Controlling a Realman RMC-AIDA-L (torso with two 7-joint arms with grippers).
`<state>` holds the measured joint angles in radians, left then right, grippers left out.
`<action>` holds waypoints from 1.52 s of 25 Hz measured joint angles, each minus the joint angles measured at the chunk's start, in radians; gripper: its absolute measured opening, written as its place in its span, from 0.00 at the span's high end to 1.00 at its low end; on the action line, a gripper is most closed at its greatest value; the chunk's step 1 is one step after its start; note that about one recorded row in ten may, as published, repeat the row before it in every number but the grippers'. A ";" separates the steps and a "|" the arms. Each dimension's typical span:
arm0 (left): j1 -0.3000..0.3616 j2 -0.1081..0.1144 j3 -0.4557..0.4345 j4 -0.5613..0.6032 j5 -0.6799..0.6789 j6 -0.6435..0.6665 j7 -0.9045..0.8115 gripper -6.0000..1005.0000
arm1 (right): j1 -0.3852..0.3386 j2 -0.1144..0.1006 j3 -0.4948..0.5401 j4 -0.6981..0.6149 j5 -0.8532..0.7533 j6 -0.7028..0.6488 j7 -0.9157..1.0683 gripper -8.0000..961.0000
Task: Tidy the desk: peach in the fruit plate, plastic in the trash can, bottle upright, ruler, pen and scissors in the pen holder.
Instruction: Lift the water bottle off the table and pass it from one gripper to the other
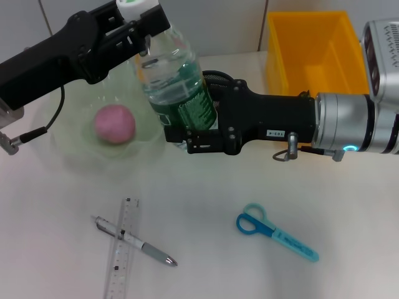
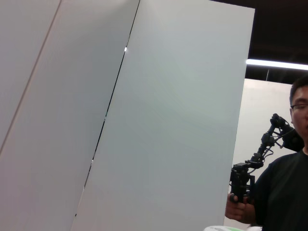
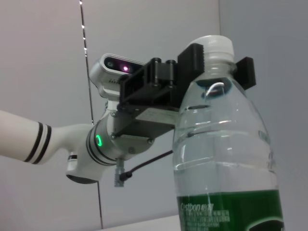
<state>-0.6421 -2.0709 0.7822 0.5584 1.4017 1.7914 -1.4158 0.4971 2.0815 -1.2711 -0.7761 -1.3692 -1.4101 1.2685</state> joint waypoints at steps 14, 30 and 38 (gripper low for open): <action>-0.001 0.000 0.000 0.000 -0.002 0.001 0.001 0.55 | 0.010 0.000 -0.004 0.003 -0.003 0.010 0.001 0.18; -0.001 0.000 0.000 0.000 -0.001 0.000 0.003 0.55 | 0.009 0.000 -0.003 0.010 -0.001 0.007 0.001 0.15; -0.001 0.000 0.000 0.000 -0.001 0.001 0.011 0.55 | 0.011 0.000 -0.004 0.012 -0.001 0.007 0.001 0.15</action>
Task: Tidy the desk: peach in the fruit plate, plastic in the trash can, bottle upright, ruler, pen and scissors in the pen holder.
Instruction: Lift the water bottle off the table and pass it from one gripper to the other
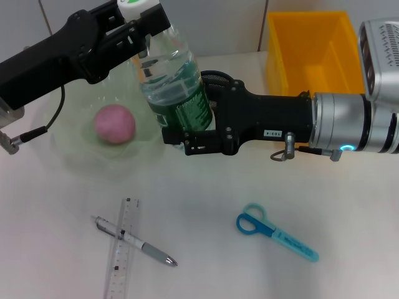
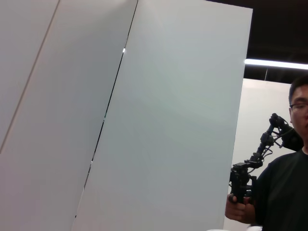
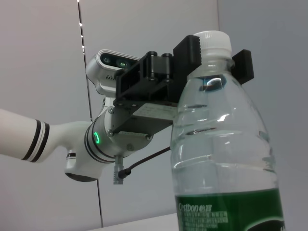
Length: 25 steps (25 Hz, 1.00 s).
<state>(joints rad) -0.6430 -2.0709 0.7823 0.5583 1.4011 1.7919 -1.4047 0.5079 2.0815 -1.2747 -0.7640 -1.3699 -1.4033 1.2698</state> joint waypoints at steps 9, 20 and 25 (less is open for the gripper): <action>-0.003 0.000 0.000 0.000 0.002 0.000 -0.007 0.55 | 0.000 0.000 0.000 0.000 -0.003 0.003 0.000 0.15; -0.008 0.000 0.000 0.000 0.002 0.000 -0.008 0.55 | 0.000 0.000 0.000 0.003 -0.005 0.007 0.000 0.15; -0.008 0.001 0.000 0.000 0.002 0.000 -0.008 0.55 | -0.005 0.000 0.000 0.000 -0.004 0.002 0.000 0.15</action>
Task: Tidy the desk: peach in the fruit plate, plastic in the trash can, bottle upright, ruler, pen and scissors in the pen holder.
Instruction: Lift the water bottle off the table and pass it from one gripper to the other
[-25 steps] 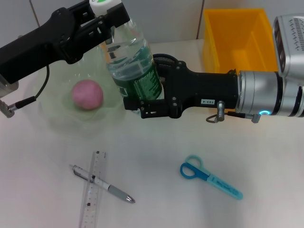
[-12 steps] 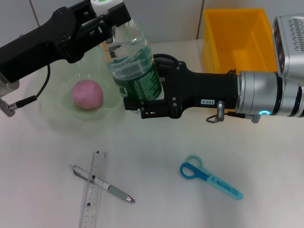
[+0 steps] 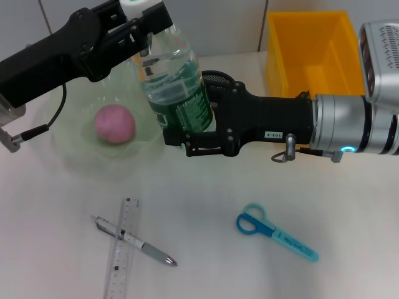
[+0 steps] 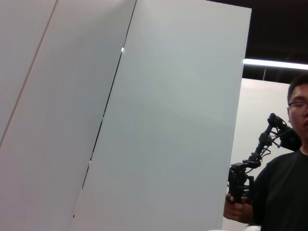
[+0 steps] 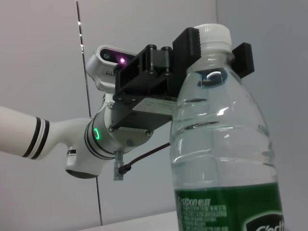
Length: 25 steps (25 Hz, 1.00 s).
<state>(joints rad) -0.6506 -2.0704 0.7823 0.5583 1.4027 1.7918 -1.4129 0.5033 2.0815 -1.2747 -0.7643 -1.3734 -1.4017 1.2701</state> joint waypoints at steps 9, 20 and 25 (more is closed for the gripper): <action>0.001 0.001 0.000 0.000 0.000 0.000 0.000 0.55 | -0.018 -0.001 0.007 -0.012 0.002 -0.014 0.001 0.15; 0.001 0.002 0.000 0.000 0.000 0.000 0.000 0.55 | -0.055 -0.003 0.011 -0.052 0.000 -0.016 0.001 0.15; 0.001 0.003 0.000 0.000 0.001 0.000 -0.001 0.55 | -0.067 -0.003 0.013 -0.062 -0.001 -0.018 0.001 0.15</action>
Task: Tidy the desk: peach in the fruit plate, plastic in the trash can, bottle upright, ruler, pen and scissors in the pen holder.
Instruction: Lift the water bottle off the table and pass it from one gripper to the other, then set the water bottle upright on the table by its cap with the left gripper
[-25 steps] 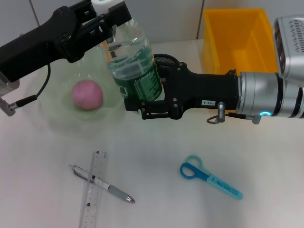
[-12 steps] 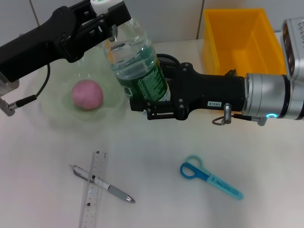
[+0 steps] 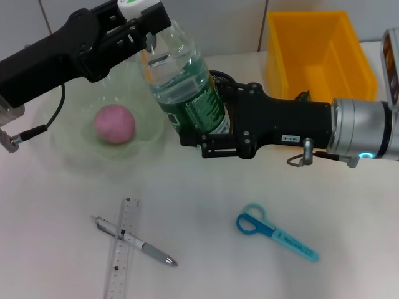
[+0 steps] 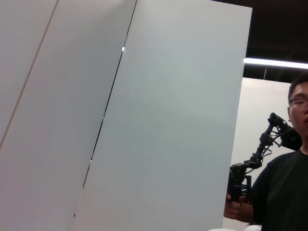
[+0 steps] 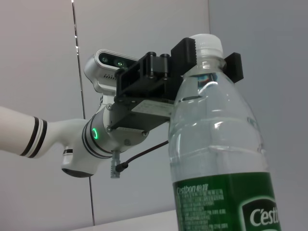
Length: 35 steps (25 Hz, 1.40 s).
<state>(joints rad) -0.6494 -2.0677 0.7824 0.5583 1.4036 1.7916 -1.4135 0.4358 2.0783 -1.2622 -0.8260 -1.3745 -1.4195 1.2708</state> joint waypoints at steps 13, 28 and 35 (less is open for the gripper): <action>-0.001 0.000 0.000 0.000 0.000 0.001 -0.005 0.55 | -0.024 0.000 0.012 -0.008 -0.001 -0.022 0.000 0.15; 0.000 0.000 -0.002 0.000 0.000 0.005 -0.011 0.55 | -0.069 -0.001 0.033 -0.036 -0.003 -0.049 -0.002 0.15; 0.001 0.000 -0.003 0.000 -0.002 0.006 -0.013 0.55 | -0.090 -0.002 0.056 -0.042 -0.003 -0.074 -0.002 0.15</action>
<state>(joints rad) -0.6488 -2.0678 0.7798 0.5583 1.4014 1.7977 -1.4264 0.3459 2.0767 -1.2064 -0.8677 -1.3779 -1.4936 1.2686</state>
